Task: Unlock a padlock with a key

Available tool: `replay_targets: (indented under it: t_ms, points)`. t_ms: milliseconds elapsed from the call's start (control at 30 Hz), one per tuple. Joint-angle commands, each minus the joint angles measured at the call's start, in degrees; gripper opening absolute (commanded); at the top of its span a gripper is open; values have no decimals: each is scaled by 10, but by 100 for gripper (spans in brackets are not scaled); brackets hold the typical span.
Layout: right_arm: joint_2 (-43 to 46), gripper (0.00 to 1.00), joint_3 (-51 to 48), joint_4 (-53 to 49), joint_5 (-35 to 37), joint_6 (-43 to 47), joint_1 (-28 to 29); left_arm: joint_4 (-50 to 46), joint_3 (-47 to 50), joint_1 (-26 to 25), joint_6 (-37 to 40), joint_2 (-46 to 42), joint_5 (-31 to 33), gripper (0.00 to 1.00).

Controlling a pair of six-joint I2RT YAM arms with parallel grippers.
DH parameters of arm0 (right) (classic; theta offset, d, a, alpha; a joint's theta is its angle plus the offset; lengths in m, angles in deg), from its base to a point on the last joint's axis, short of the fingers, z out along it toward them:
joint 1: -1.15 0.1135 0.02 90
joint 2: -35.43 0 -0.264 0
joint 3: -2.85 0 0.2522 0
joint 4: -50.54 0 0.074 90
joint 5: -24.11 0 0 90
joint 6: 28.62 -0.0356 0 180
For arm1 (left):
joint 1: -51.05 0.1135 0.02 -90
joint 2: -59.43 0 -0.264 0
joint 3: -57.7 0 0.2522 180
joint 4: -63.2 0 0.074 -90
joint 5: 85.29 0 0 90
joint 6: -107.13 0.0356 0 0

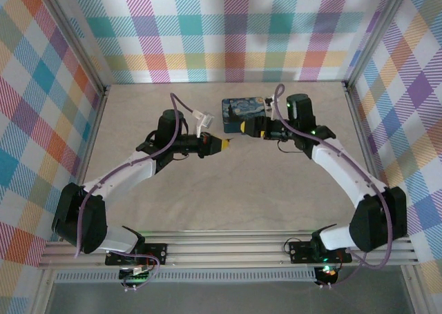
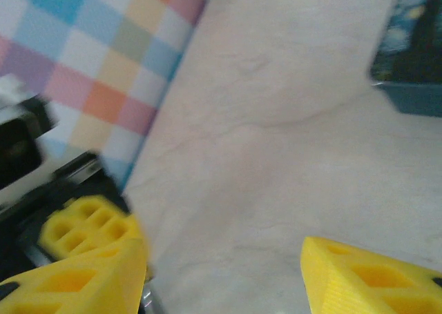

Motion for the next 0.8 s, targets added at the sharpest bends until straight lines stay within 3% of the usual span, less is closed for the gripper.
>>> replay_targets:
  t_ms: [0, 467, 600, 767]
  points:
    - [-81, 61, 95, -118, 130, 41, 1, -29, 11, -5, 19, -8, 45, 0]
    - [-412, 58, 435, -275, 231, 146, 0, -125, -12, -5, 35, 9, 125, 0]
    - [-447, 57, 455, -292, 218, 162, 0, -132, -2, -4, 25, 12, 154, 0]
    - [-444, 56, 409, -278, 196, 173, 7, -130, 8, -4, 9, 25, 169, 0]
